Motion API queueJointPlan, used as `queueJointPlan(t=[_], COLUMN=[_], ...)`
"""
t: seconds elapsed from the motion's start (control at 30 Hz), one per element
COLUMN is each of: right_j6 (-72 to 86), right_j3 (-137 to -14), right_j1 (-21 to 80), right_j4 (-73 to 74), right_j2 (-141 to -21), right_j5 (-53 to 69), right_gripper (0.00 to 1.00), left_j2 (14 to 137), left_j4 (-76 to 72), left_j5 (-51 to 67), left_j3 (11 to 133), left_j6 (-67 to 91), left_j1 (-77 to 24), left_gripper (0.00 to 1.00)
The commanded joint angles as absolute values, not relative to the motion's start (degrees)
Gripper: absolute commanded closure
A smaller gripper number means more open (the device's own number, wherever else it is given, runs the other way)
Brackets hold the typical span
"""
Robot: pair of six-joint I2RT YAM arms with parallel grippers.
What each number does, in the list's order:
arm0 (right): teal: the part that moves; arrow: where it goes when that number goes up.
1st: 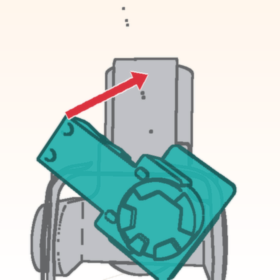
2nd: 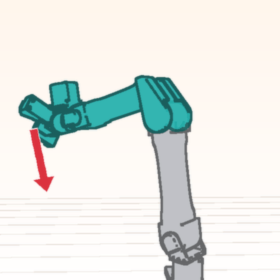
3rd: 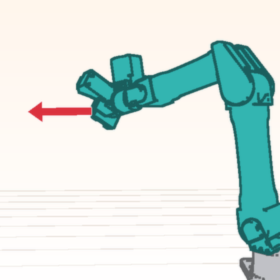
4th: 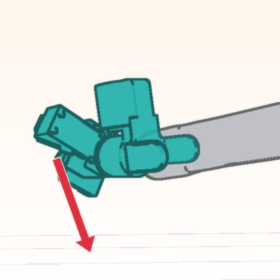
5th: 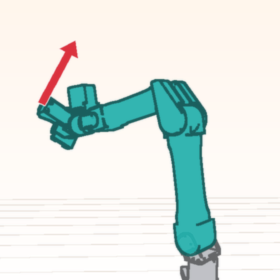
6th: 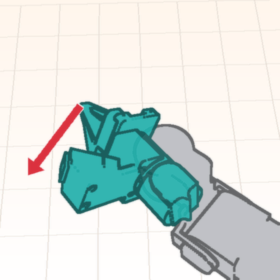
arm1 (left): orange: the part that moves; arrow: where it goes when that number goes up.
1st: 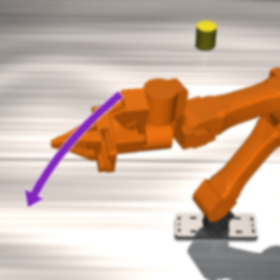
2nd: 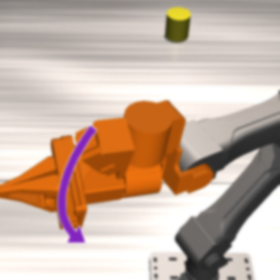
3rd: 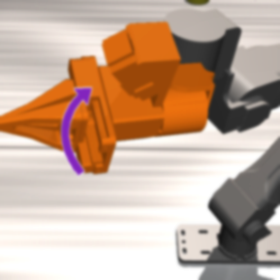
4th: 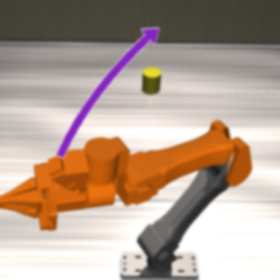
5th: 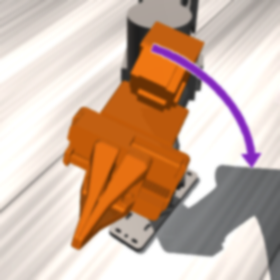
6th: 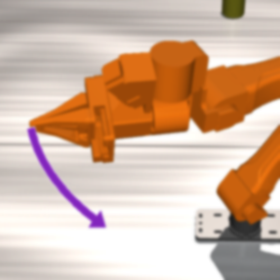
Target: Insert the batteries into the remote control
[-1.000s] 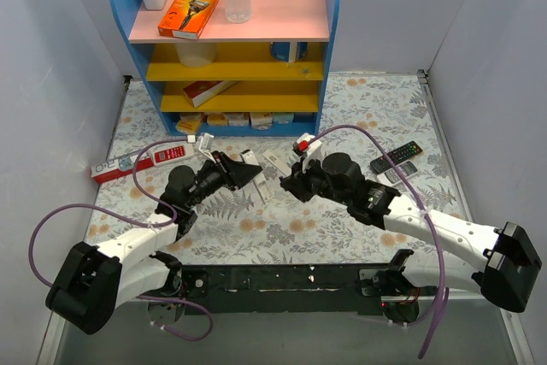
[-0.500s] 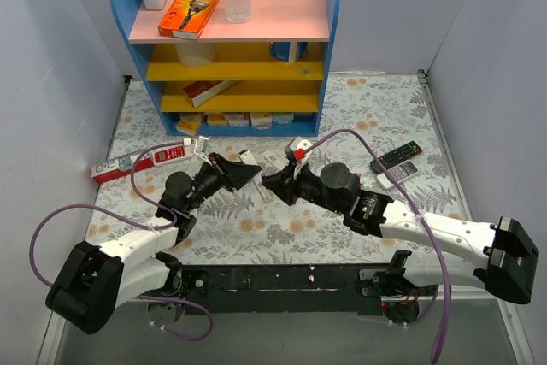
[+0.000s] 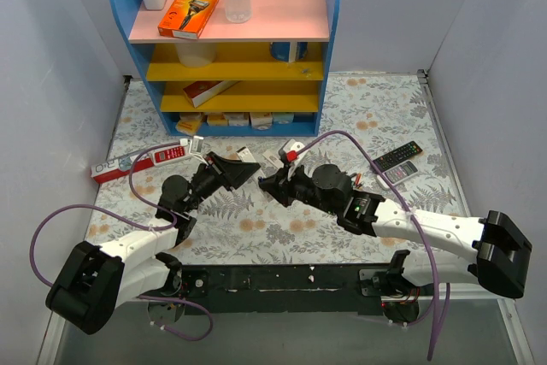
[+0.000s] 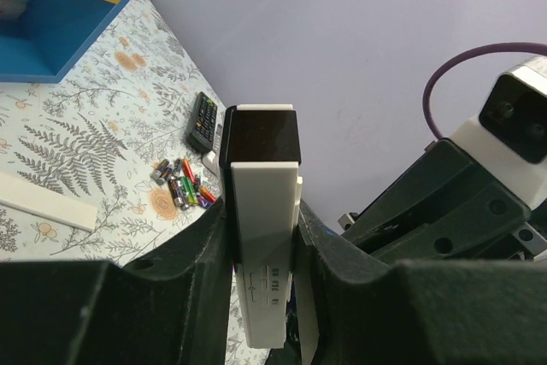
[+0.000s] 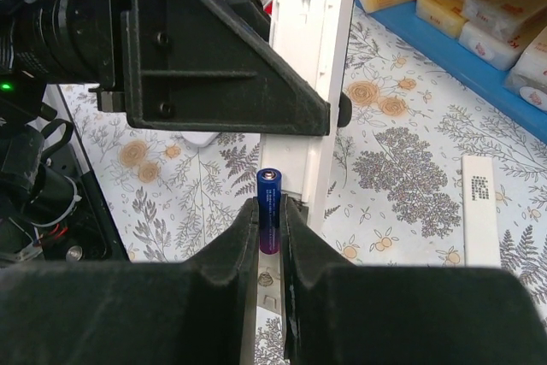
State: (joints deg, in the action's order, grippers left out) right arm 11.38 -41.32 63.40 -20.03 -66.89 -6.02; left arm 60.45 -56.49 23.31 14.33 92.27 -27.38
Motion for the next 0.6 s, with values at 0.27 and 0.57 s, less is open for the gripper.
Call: queueJointPlan(t=[0.27,0.57], right_j6=[10.8,10.8], right_j3=[-40.3,-39.5], right_j1=[64.1,64.2], right_j4=[-23.6,-23.1], right_j2=[-68.0,-67.4], right_j5=[-6.8,-7.2], right_gripper=[0.95,0.88], left_j2=[60.6,60.8], left_j4=[-63.3,-66.5], left_j5=[22.2,21.3], left_j3=[12.4,11.5], left_j6=[96.4,99.8], left_j1=[-27.1,-27.2], left_gripper=[1.00,1.00])
